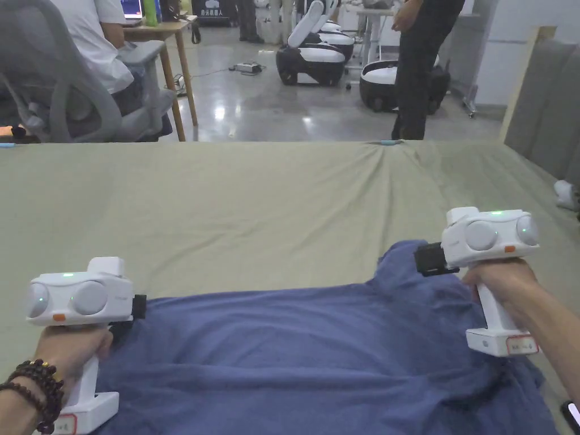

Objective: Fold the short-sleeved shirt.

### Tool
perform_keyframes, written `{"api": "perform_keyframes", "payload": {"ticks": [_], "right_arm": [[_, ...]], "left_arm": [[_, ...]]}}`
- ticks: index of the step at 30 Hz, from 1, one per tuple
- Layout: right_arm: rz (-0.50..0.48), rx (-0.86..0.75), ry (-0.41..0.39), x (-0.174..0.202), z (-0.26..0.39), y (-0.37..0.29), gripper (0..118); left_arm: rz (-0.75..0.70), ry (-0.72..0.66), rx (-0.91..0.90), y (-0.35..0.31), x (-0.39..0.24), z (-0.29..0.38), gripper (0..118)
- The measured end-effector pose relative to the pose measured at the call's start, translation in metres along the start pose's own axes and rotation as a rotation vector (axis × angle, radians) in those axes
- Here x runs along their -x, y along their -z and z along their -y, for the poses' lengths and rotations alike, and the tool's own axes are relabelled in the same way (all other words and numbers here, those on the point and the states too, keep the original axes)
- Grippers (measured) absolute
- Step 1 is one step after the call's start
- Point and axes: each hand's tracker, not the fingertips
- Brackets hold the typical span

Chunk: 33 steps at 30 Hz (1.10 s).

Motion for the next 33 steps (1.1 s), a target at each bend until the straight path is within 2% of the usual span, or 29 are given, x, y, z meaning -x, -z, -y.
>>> {"api": "perform_keyframes", "payload": {"ticks": [1, 3, 5, 6, 7, 8, 9, 10, 11, 13, 16, 22, 27, 33], "right_arm": [[0.017, 0.029, -0.028, -0.001, 0.0, 0.012, 96], [0.046, 0.084, -0.037, -0.002, 0.004, 0.034, 91], [0.024, 0.141, 0.012, -0.004, 0.011, 0.047, 85], [-0.035, 0.129, 0.056, -0.004, 0.014, 0.049, 79], [-0.025, 0.101, 0.086, -0.004, 0.014, 0.046, 75], [-0.005, 0.106, 0.066, -0.003, 0.013, 0.042, 69], [-0.017, 0.102, 0.054, -0.001, 0.013, 0.038, 46], [-0.035, 0.083, 0.02, 0.003, 0.013, 0.033, 17], [-0.031, 0.087, -0.018, 0.005, 0.01, 0.032, 0], [-0.028, 0.115, -0.019, 0.007, 0.01, 0.021, 0], [-0.054, 0.055, 0.034, 0.001, 0.011, -0.014, 0], [-0.031, -0.004, 0.018, -0.01, 0.034, -0.119, 0], [-0.07, -0.073, 0.046, -0.021, 0.082, -0.209, 0], [-0.067, -0.101, -0.01, -0.021, 0.165, -0.264, 0]], "left_arm": [[0.008, -0.003, 0.001, 0.0, 0.002, 0.0, 2], [0.022, -0.017, 0.003, 0.0, 0.004, -0.001, 2], [0.036, -0.032, 0.003, 0.001, 0.007, 0.0, 2], [0.041, -0.036, 0.004, 0.001, 0.007, -0.001, 2], [0.045, -0.041, 0.004, 0.002, 0.008, -0.001, 2], [0.047, -0.045, 0.006, 0.002, 0.008, -0.001, 2], [0.048, -0.044, 0.008, 0.003, 0.007, -0.001, 2], [0.045, -0.042, 0.01, 0.003, 0.006, -0.002, 2], [0.039, -0.036, 0.012, 0.003, 0.004, -0.003, 2], [0.028, -0.033, 0.011, -0.002, 0.002, -0.005, 2], [0.038, -0.073, -0.017, -0.029, 0.004, -0.008, 2], [0.055, -0.05, -0.083, -0.114, 0.008, 0.005, 2], [0.081, -0.06, -0.116, -0.186, 0.02, 0.045, 2], [0.104, -0.057, -0.111, -0.237, 0.029, 0.114, 2]]}}
